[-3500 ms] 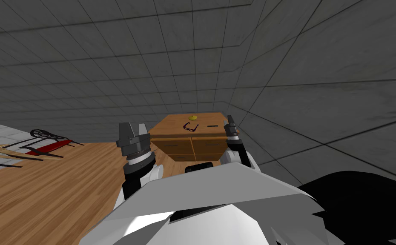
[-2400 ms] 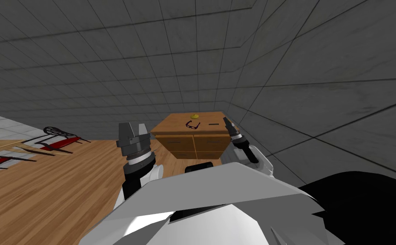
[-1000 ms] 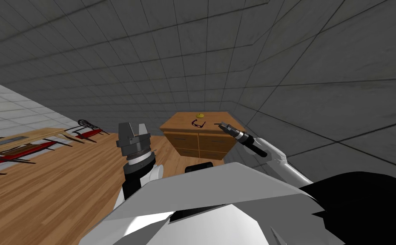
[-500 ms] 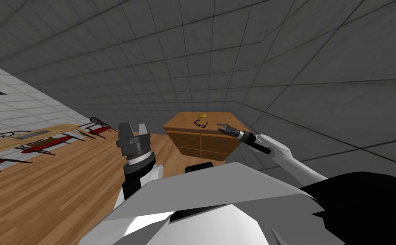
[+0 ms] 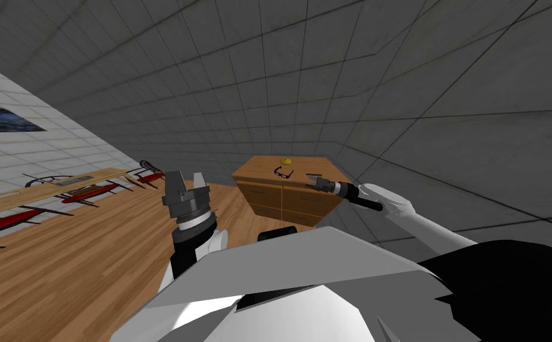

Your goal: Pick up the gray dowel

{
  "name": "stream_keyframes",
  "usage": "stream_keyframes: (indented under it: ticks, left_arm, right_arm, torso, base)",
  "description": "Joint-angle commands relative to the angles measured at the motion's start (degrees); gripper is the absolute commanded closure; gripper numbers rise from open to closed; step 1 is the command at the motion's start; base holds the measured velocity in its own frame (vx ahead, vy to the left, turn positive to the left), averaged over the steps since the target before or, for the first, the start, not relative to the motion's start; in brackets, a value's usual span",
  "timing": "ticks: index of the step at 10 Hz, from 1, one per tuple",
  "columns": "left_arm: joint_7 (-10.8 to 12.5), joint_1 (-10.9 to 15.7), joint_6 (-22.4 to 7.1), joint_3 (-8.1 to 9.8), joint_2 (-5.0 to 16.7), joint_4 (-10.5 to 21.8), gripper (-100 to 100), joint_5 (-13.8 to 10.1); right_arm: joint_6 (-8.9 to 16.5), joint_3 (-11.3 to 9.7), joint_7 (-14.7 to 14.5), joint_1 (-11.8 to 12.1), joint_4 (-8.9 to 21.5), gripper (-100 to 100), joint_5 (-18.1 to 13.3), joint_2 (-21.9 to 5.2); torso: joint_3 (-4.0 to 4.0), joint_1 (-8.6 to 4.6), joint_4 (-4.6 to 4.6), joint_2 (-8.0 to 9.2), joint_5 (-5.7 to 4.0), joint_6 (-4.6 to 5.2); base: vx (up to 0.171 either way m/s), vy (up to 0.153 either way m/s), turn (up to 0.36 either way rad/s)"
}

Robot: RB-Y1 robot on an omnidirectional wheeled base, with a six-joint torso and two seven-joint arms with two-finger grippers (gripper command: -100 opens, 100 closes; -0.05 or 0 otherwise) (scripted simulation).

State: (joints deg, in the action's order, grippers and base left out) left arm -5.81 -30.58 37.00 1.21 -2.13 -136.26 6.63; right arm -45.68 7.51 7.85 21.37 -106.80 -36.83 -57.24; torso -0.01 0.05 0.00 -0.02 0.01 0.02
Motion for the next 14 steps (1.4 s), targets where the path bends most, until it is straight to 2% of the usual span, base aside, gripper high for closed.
stream_keyframes:
  ticks: [1,3,4,5,6,7,8,9,10,12,13,14]
  left_arm:
    - [0.0,0.0,0.0,0.00,0.0,0.0,0,0.0]
    - [0.0,0.0,0.0,0.00,0.0,0.0,0,0.0]
    - [0.0,0.0,0.0,0.00,0.0,0.0,0,0.0]
    - [0.0,0.0,0.0,0.00,0.0,0.0,0,0.0]
    - [0.0,0.0,0.0,0.00,0.0,0.0,0,0.0]
    - [0.0,0.0,0.0,0.00,0.0,0.0,0,0.0]
    - [0.0,0.0,0.0,0.00,0.0,0.0,0,0.0]
    - [0.0,0.0,0.0,0.00,0.0,0.0,0,0.0]
    - [0.0,0.0,0.0,0.00,0.0,0.0,0,0.0]
    - [0.0,0.0,0.0,0.00,0.0,0.0,0,0.0]
    - [0.0,0.0,0.0,0.00,0.0,0.0,0,0.0]
    - [0.0,0.0,0.0,0.00,0.0,0.0,0,0.0]
  right_arm:
    - [-1.7,-0.5,1.6,-0.5,2.0,-100,-2.6,-2.9]
    - [-1.7,-0.5,1.6,-0.5,2.0,-100,-2.6,-5.3]
    - [-3.1,-1.0,2.9,-1.0,3.7,-100,-4.8,-7.6]
    - [-3.1,-1.0,2.9,-1.0,3.7,-100,-4.8,-9.2]
    - [-4.5,-1.5,4.1,-1.5,5.4,-100,-7.0,-11.2]
    - [-4.5,-1.5,4.1,-1.5,5.4,-100,-7.0,-13.0]
    - [-5.7,-2.1,5.3,-2.1,7.1,-100,-9.2,-14.8]
    - [-5.7,-2.1,5.3,-2.1,7.1,-100,-9.2,-16.9]
    - [-6.9,-2.7,6.5,-2.8,8.8,-100,-11.3,-18.6]
    - [-6.9,-2.7,6.5,-2.8,8.8,-100,-11.3,-20.9]
    - [-8.0,-3.4,7.7,-3.4,10.5,-100,-13.3,-23.2]
    - [-8.0,-3.4,7.7,-3.4,10.5,-100,-13.3,-24.6]
  torso:
    - [0.00,0.00,0.00,0.00,0.00,0.00]
    - [0.00,0.01,0.00,0.00,0.00,0.01]
    - [0.00,-0.02,0.00,0.01,-0.01,0.02]
    - [0.00,0.01,0.00,-0.01,0.00,-0.03]
    - [0.00,0.00,0.00,0.00,0.00,0.01]
    - [0.00,0.03,0.00,0.00,0.00,-0.02]
    - [0.02,0.02,0.01,0.03,0.00,0.02]
    - [0.02,0.04,0.01,0.04,0.01,-0.02]
    - [0.02,0.02,0.01,0.03,0.00,0.02]
    - [0.02,0.03,0.01,0.03,0.00,0.01]
    - [0.02,-0.02,0.01,0.03,-0.01,0.04]
    - [0.01,0.00,0.00,0.03,-0.01,0.00]
  base:
    - [0.000,0.024,0.169]
    - [0.002,0.012,0.026]
    - [-0.001,0.020,0.153]
    - [-0.001,0.015,0.094]
    - [-0.004,0.024,0.163]
    - [-0.005,0.018,0.069]
    - [-0.010,0.024,0.174]
    - [-0.008,0.018,0.082]
    - [-0.009,0.027,0.129]
    - [-0.003,0.009,0.041]
    - [-0.005,0.016,0.136]
    - [-0.007,0.014,0.114]
